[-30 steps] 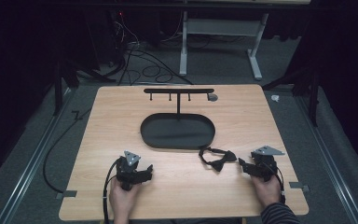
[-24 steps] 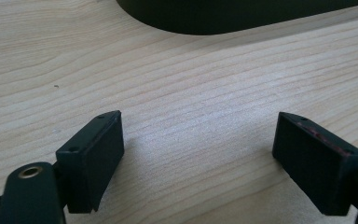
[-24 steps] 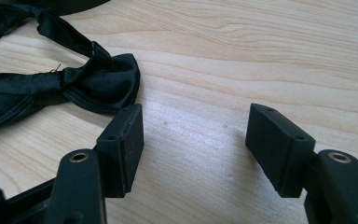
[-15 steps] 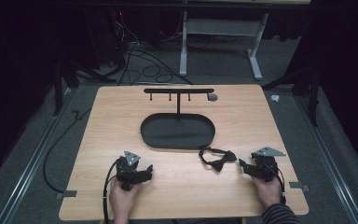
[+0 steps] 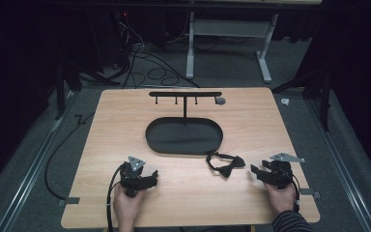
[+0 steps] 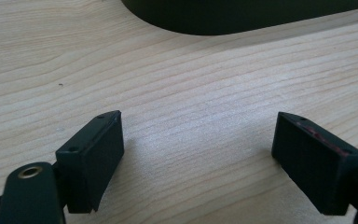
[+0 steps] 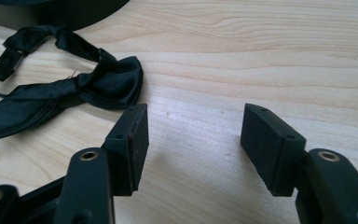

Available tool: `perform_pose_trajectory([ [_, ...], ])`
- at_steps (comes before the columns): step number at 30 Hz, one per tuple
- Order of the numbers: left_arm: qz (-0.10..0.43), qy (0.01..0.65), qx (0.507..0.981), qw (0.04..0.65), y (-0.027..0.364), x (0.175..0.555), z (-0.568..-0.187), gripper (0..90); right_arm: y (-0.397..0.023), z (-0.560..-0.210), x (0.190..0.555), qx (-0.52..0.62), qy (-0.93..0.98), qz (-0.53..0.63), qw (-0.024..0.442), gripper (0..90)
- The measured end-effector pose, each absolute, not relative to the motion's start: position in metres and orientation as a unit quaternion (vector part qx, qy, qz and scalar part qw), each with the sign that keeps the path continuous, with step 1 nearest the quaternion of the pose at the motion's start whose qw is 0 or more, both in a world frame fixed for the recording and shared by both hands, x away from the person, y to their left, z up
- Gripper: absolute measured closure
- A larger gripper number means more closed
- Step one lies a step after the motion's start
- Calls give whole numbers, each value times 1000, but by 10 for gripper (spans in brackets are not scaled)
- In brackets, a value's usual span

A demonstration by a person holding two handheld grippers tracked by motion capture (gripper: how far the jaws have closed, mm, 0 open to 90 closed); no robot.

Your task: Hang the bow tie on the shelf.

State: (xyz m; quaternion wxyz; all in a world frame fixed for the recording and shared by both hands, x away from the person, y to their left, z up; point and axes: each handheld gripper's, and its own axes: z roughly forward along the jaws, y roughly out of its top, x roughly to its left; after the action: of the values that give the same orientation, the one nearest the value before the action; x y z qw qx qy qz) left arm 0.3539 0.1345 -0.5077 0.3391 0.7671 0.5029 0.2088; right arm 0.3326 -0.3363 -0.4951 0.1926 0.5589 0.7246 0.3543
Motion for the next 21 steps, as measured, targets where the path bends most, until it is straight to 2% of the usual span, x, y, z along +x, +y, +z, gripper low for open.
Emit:
perform_pose_trajectory([
  [9,209,504,767,339,134,354,-508,171,-325,-482,340,549,730,364,184,464],
  [21,209,504,767,339,134,354,-508,171,-301,-464,355,521,747,365,193,447],
])
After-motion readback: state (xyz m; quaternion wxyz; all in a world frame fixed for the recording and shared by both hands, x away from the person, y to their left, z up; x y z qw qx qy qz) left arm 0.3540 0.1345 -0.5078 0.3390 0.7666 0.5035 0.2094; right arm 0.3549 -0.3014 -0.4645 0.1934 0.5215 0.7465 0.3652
